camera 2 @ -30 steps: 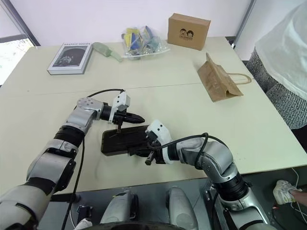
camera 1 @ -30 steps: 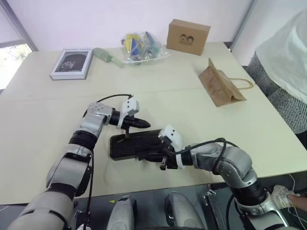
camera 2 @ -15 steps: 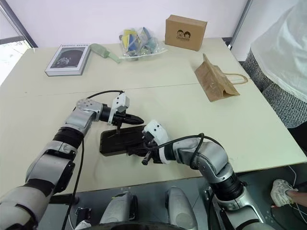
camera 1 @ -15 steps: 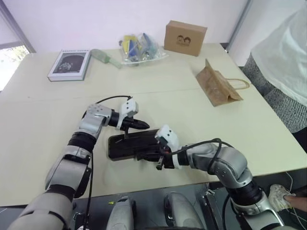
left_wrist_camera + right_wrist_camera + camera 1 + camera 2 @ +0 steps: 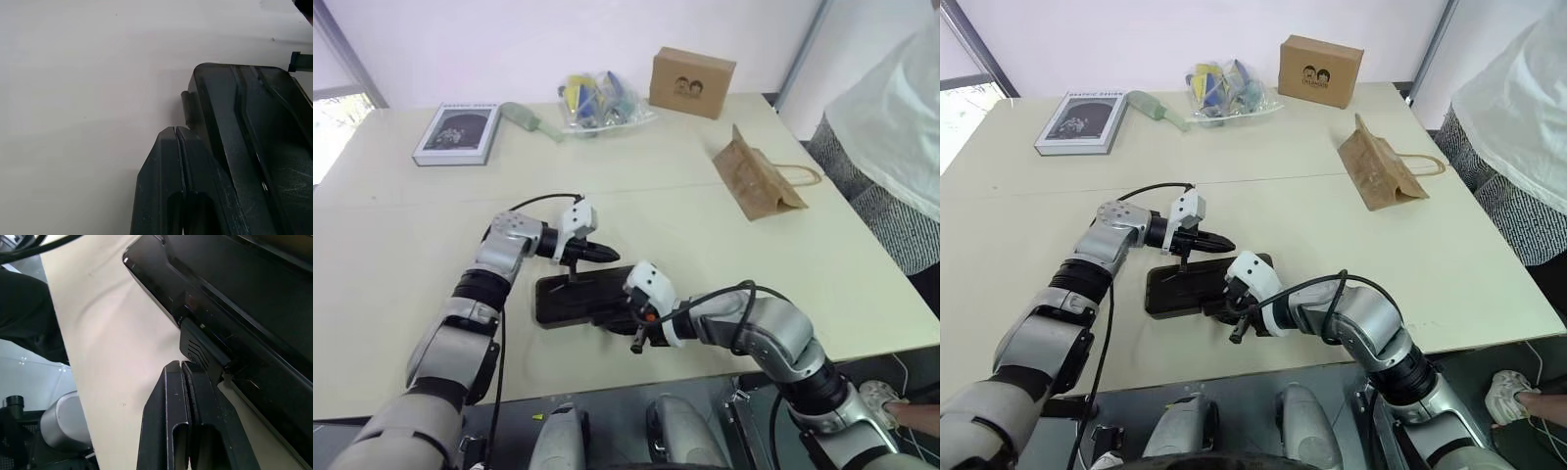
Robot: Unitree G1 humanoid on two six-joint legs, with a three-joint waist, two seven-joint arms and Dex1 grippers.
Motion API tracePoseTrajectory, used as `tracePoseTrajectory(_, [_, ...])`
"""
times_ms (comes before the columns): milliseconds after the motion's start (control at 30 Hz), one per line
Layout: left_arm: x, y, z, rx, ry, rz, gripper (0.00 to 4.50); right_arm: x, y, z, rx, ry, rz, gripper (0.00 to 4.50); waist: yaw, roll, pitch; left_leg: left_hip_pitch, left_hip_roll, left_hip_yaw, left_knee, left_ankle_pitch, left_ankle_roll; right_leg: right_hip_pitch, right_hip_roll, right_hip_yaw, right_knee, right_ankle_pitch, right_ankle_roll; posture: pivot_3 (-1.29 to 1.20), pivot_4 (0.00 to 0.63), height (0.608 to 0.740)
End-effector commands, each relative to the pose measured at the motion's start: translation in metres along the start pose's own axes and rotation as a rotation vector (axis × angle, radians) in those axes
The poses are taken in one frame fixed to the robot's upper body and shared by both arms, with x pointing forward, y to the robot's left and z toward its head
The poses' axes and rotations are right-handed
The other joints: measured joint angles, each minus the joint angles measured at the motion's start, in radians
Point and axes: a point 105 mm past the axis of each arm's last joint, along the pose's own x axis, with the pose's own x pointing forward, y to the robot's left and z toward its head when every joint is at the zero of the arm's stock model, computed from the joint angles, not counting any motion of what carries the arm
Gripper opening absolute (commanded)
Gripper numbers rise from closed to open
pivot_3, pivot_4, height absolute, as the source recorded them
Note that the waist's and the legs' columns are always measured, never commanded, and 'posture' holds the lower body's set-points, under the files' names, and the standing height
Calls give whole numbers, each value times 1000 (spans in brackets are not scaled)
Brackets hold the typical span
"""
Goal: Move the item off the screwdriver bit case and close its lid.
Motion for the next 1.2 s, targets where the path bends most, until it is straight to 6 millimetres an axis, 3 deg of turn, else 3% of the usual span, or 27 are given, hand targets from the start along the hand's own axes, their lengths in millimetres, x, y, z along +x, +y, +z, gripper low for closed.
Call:
tracePoseTrajectory(33, [-1,-1,6,39,-10,0,0,5,-23,-31,94,110,-107,22,0,-1,-1,1,0,0,0,0,0,1,0,0,0,0,0,0,150,740])
tracePoseTrajectory(567, [-5,-8,-12,34,62,-30,0,4,-29,-17,-8,78,-271,22,2,-1,-1,10,1,-1,-1,0,0,9,-2,0,-2,-2,-5,0,150,740])
tracePoseTrajectory(1200, [2,-19,-23,95,110,-94,0,4,-25,2,-51,30,-302,22,2,1,0,9,1,-3,-4,0,0,9,-4,-1,-5,-2,-6,0,150,740])
